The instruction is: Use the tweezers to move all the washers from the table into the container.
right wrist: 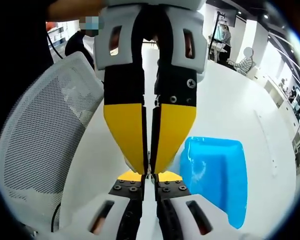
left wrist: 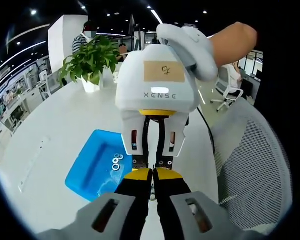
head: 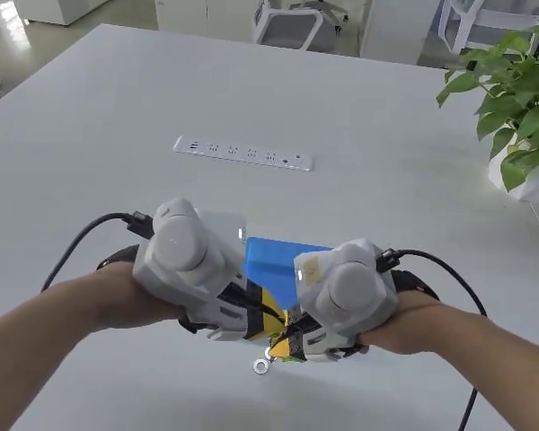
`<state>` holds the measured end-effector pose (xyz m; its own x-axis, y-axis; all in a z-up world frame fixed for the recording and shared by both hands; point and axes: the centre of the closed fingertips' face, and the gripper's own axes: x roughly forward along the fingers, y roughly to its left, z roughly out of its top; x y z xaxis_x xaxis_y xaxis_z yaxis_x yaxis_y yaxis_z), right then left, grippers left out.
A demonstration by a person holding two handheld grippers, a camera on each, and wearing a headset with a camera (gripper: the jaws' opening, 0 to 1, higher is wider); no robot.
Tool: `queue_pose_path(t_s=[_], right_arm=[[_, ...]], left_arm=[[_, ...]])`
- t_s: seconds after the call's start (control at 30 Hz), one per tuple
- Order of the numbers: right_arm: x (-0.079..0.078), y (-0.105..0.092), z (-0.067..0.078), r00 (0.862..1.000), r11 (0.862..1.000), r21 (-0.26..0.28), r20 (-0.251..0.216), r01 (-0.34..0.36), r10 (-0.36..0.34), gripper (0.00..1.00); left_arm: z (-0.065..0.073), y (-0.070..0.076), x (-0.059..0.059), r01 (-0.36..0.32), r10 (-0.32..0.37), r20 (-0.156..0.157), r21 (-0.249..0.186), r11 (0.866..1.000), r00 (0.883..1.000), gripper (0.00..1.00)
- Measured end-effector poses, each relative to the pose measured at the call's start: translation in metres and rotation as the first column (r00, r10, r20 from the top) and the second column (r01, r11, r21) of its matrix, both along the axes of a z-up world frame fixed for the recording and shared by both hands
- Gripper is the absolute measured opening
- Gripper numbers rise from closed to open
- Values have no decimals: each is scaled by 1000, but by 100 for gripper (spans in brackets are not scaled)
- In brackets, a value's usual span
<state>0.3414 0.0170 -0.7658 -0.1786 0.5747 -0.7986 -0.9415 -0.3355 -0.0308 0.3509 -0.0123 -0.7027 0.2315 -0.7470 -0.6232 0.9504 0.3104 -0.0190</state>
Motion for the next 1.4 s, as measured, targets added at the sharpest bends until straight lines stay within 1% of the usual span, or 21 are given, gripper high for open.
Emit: queue_pose_path(t_s=[0.27, 0.37, 0.47, 0.63, 0.77, 1.0, 1.07, 1.13, 1.4], right_arm=[[2, 0, 1, 1000, 1000, 0, 12, -5, 5, 9], [3, 0, 0, 1000, 1000, -2, 16, -6, 7, 9], [4, 1, -2, 1000, 1000, -4, 11, -6, 6, 9], [4, 0, -4, 1000, 1000, -9, 17, -14, 14, 9], [4, 0, -4, 1000, 1000, -7, 14, -10, 10, 9], [5, 1, -4, 1000, 1000, -17, 14, 6, -6, 9], [5, 1, -4, 1000, 1000, -22, 18, 12, -12, 8], [6, 0, -4, 1000, 999, -26, 8, 26, -26, 8], [6, -1, -4, 999, 999, -34, 3, 38, -38, 6]], left_arm=[[1, 0, 1, -5, 5, -1, -10, 1000, 1000, 6], [0, 0, 1, -5, 5, -2, -6, 1000, 1000, 6], [-1, 1, 2, -2, 2, -6, 0, 1000, 1000, 6], [-1, 1, 2, -2, 2, -9, -1, 1000, 1000, 6], [-1, 0, 3, -6, 6, -11, -9, 1000, 1000, 6], [-1, 2, 5, -13, 13, -9, -10, 1000, 1000, 6], [-1, 3, 6, -14, 14, -2, -6, 1000, 1000, 6], [-1, 2, 5, -13, 13, -5, -10, 1000, 1000, 6], [-1, 1, 6, -11, 11, -4, -14, 1000, 1000, 6]])
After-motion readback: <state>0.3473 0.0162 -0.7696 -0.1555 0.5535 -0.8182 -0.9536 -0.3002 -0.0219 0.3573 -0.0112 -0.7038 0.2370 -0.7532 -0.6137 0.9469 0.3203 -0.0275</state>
